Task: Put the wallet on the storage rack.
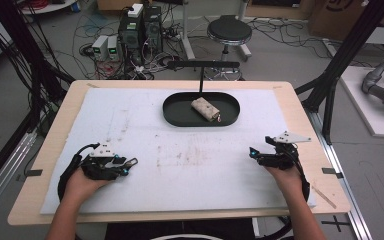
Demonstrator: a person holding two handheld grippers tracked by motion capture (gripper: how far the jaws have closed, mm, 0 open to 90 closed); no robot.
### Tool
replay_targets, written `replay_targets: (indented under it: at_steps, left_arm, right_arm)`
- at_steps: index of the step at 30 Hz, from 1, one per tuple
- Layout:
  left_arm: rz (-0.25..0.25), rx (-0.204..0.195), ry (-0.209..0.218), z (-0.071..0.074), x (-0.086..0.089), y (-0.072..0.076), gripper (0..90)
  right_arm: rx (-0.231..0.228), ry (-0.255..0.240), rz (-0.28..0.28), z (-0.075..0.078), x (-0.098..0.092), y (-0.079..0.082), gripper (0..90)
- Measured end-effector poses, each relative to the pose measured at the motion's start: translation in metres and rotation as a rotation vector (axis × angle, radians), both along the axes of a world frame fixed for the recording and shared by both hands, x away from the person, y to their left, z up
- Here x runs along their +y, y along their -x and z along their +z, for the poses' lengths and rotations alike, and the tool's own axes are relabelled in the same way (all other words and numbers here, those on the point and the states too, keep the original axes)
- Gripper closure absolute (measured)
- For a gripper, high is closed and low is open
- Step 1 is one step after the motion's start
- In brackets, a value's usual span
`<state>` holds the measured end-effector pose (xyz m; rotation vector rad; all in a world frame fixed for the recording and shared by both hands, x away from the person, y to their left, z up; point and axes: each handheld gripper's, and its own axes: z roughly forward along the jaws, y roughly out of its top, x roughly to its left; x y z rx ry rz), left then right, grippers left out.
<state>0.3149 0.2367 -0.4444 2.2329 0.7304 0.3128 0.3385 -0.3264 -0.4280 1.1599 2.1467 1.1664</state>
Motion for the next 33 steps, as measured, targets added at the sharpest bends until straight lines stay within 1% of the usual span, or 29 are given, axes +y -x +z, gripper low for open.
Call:
replay_targets:
  at_steps: [1, 4, 7, 9, 12, 15, 17, 18, 20, 21, 22, 23, 24, 27, 28, 29, 30, 32, 33]
  left_arm:
    - [-0.007, -0.007, -0.007, 0.000, 0.000, 0.000, 60.6]
    - [-0.023, -0.018, -0.008, 0.000, -0.002, 0.002, 70.1]
    - [-0.019, -0.012, 0.010, -0.001, -0.001, 0.002, 70.2]
    - [-0.018, -0.011, 0.009, -0.001, 0.000, 0.002, 70.2]
    - [-0.020, -0.009, 0.023, 0.000, 0.000, 0.002, 70.3]
    - [-0.019, -0.028, 0.044, 0.005, 0.001, 0.003, 70.4]
    - [-0.018, -0.036, 0.067, 0.007, 0.002, 0.004, 70.4]
    - [-0.009, -0.044, 0.075, 0.008, 0.003, 0.004, 70.4]
    - [-0.011, -0.050, 0.095, 0.010, 0.004, 0.004, 70.5]
    - [-0.014, -0.060, 0.091, 0.011, 0.004, 0.005, 70.5]
    - [-0.007, -0.062, 0.102, 0.012, 0.004, 0.005, 70.5]
    - [-0.016, -0.059, 0.098, 0.012, 0.004, 0.005, 70.5]
    - [-0.015, -0.061, 0.094, 0.012, 0.003, 0.005, 70.5]
    - [-0.009, -0.049, 0.072, 0.008, 0.000, 0.003, 70.5]
    - [-0.002, -0.044, 0.052, 0.007, -0.001, 0.003, 72.2]
    - [0.009, -0.055, 0.043, 0.007, -0.001, 0.002, 88.1]
    - [0.005, -0.048, 0.056, 0.006, 0.000, 0.002, 89.1]
    - [-0.010, -0.050, 0.024, 0.007, -0.001, 0.003, 89.1]
    - [-0.011, -0.050, 0.024, 0.008, 0.000, 0.003, 89.1]
  right_arm:
    - [0.004, -0.003, 0.001, 0.000, 0.001, 0.000, 19.3]
    - [0.001, -0.001, -0.001, -0.001, 0.002, 0.000, 19.3]
    - [0.001, 0.002, 0.002, 0.000, 0.002, 0.000, 19.4]
    - [0.002, 0.002, 0.002, 0.000, 0.001, 0.000, 19.3]
    - [0.001, -0.002, 0.000, 0.000, 0.001, 0.001, 19.3]
    - [0.002, -0.002, 0.000, 0.000, 0.001, 0.001, 19.3]
    - [0.005, -0.004, 0.000, 0.000, 0.001, 0.000, 19.3]
    - [0.007, -0.004, 0.001, 0.000, 0.001, 0.000, 19.3]
    - [0.007, -0.005, 0.000, 0.000, 0.001, 0.000, 19.3]
    - [0.007, -0.005, 0.000, 0.000, 0.001, 0.000, 19.3]
    - [0.007, -0.003, 0.001, 0.000, 0.000, 0.000, 19.4]
    - [0.006, -0.004, 0.000, 0.000, 0.000, 0.000, 19.4]
    - [0.006, -0.004, 0.000, 0.000, 0.000, 0.000, 19.4]
    - [0.008, -0.001, -0.001, -0.001, 0.001, 0.000, 19.3]
    - [0.008, 0.000, 0.000, -0.001, 0.001, 0.000, 19.4]
    - [0.009, 0.001, -0.001, -0.001, 0.001, 0.000, 19.4]
    - [0.006, 0.001, -0.001, -0.001, 0.001, 0.000, 19.3]
    - [0.009, 0.002, 0.004, -0.001, 0.001, 0.000, 19.3]
    - [0.006, 0.003, 0.001, 0.000, 0.001, 0.000, 19.3]
